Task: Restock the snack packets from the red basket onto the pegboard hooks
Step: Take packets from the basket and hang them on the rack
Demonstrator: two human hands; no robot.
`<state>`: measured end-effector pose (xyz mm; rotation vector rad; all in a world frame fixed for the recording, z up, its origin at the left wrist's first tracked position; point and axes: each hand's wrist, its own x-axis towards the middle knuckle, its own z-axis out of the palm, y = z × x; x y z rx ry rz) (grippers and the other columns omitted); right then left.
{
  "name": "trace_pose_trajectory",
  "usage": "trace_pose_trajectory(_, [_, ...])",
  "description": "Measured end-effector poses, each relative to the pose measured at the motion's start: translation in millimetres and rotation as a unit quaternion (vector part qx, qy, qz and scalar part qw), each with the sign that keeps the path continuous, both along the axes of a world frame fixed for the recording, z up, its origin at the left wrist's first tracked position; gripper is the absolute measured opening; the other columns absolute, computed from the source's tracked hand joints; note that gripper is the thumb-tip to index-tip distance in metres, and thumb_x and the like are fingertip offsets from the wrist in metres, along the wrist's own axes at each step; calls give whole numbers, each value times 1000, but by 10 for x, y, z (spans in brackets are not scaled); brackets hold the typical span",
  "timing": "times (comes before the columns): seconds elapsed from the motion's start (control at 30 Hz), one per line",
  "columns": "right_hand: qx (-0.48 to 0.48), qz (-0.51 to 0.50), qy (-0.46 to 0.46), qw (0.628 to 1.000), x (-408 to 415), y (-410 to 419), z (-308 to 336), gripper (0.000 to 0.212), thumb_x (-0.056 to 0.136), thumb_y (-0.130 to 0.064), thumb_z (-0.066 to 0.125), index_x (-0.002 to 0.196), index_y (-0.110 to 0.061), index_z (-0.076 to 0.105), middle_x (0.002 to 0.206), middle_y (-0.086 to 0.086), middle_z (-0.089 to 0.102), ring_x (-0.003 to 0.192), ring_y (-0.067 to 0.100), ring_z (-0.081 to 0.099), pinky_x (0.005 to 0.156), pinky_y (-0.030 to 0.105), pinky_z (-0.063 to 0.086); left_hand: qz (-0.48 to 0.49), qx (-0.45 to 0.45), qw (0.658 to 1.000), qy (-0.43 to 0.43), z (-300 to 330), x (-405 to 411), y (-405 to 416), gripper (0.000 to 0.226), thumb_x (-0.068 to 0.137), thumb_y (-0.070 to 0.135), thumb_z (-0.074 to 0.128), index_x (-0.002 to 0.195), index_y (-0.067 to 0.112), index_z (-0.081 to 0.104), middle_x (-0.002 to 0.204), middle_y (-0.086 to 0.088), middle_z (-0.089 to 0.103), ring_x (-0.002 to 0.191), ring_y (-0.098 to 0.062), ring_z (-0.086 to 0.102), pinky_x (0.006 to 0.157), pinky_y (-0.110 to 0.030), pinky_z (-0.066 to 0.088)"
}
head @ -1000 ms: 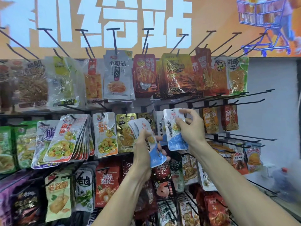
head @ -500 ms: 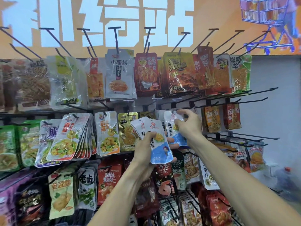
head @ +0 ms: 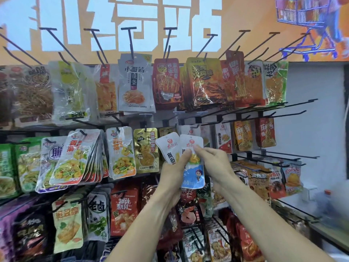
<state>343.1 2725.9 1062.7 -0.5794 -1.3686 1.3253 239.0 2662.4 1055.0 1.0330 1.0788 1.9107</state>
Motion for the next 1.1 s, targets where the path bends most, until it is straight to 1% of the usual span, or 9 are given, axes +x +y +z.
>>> trace_pose_trajectory(0.1, [-11,-34,45,998,4,101,50,31,101,-24,67,90,5,66,77,15,69,65,26,64,51,35,53,34,-37,998,34,-10,58,16,39,100,44,68,119,10,71,104,-9,82,91,-31,80,77,-49,65])
trace_pose_trajectory(0.2, [29,-90,56,994,18,338,169,31,99,-36,68,82,-13,54,74,10,45,68,25,43,60,39,38,17,-28,999,40,19,6,-32,50,106,43,44,97,4,73,86,-14,78,72,-35,76,63,-44,64])
trace_pose_trajectory(0.27, [41,-97,46,993,3,457,231,30,96,-39,69,83,-15,54,75,9,41,70,25,40,62,40,35,-7,-24,999,32,46,-43,-78,50,101,37,37,99,1,72,76,-16,72,66,-36,73,52,-35,58])
trace_pose_trajectory(0.33, [44,-109,28,993,-15,543,272,32,99,-35,68,81,-14,51,72,10,37,67,24,36,61,37,30,-18,-31,998,42,54,-71,-96,51,100,35,34,103,2,73,79,-18,73,69,-36,74,47,-31,54])
trace_pose_trajectory(0.5, [51,-111,-18,992,-80,664,323,28,88,-42,70,81,-18,59,77,9,47,69,23,45,64,39,35,2,-40,997,62,50,-105,-70,51,105,32,31,112,3,73,98,-22,79,80,-37,77,49,-33,58])
trace_pose_trajectory(0.63, [35,-116,-32,992,-112,673,372,21,80,-39,69,84,-19,63,76,8,52,69,22,48,64,38,35,19,-45,997,60,34,-134,-83,44,108,29,34,116,5,70,101,-19,80,89,-38,79,57,-41,62])
trace_pose_trajectory(0.8, [-9,-135,-25,990,-84,725,417,13,89,-25,68,82,-14,66,74,9,61,67,22,50,55,30,32,15,-42,998,51,35,-166,-124,31,106,23,42,110,9,68,99,-16,81,89,-35,80,67,-50,65])
trace_pose_trajectory(0.97, [-5,-156,-14,988,-109,785,446,26,82,-38,80,80,-15,68,72,8,63,68,22,57,64,35,42,14,-32,998,43,3,-206,-127,33,106,23,43,115,8,70,102,-18,80,91,-36,79,60,-44,63])
trace_pose_trajectory(1.1, [8,-182,-20,983,-143,801,484,35,78,-45,83,73,-13,68,67,13,68,64,25,62,62,36,49,10,-27,998,53,13,-202,-142,35,107,23,42,117,5,70,100,-17,81,91,-37,79,63,-47,65])
